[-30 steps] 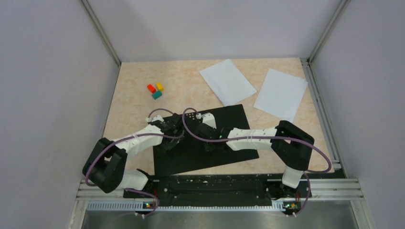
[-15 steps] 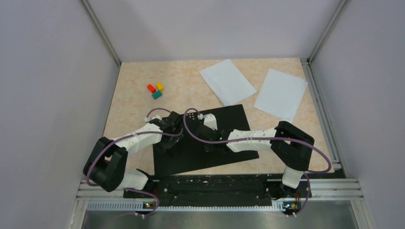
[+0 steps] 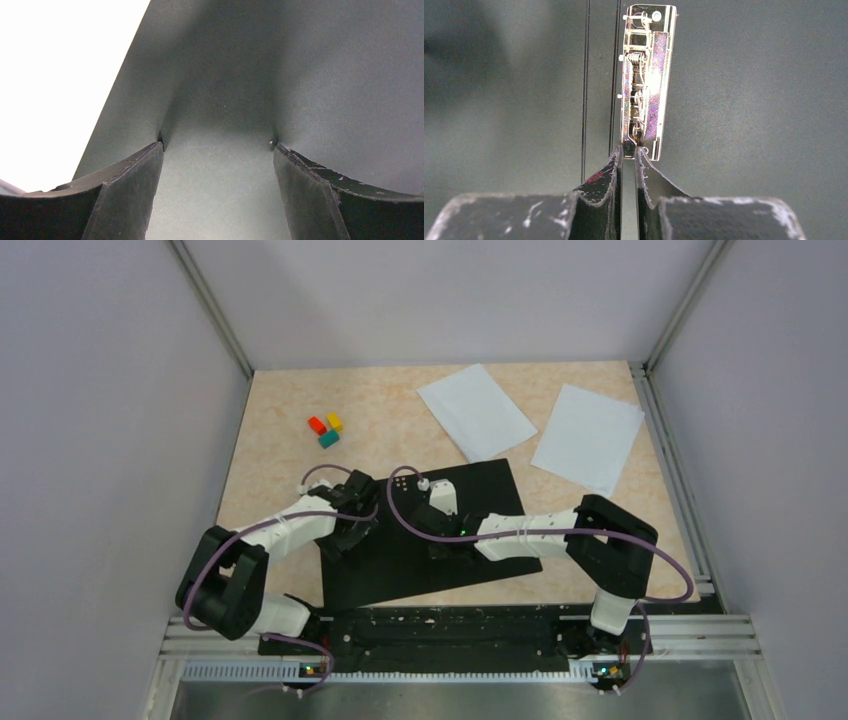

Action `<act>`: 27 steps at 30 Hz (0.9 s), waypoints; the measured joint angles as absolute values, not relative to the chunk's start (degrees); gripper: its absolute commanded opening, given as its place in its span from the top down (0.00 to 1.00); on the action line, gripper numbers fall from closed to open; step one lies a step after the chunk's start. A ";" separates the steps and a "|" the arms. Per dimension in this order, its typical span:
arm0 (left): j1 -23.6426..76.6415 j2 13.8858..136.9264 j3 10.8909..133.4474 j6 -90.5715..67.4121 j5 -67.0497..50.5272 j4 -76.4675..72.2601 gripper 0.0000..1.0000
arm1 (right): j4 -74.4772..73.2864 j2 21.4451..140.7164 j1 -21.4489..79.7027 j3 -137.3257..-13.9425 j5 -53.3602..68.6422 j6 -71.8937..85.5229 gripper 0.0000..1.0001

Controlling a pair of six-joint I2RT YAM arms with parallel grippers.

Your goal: Put the files into the folder

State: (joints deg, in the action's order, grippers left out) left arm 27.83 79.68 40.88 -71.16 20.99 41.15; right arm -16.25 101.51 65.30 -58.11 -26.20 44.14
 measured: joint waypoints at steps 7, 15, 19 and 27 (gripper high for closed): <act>26.52 79.77 40.82 -70.39 21.45 41.17 0.14 | -16.27 101.51 65.21 -58.08 -26.22 44.69 1.00; 26.02 79.77 40.82 -70.32 21.45 41.15 0.14 | -15.84 99.90 64.73 -56.97 -26.02 45.21 1.00; 25.80 79.77 40.82 -70.32 21.45 41.15 0.14 | -16.32 99.15 64.66 -56.97 -26.04 45.06 1.00; 25.63 79.75 40.80 -69.43 21.43 40.86 0.13 | -17.74 97.76 64.42 -57.93 -25.89 43.55 0.94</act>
State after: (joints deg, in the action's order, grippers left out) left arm 25.63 79.75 40.80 -69.43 21.43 40.86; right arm -17.74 97.76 64.42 -57.93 -25.89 43.55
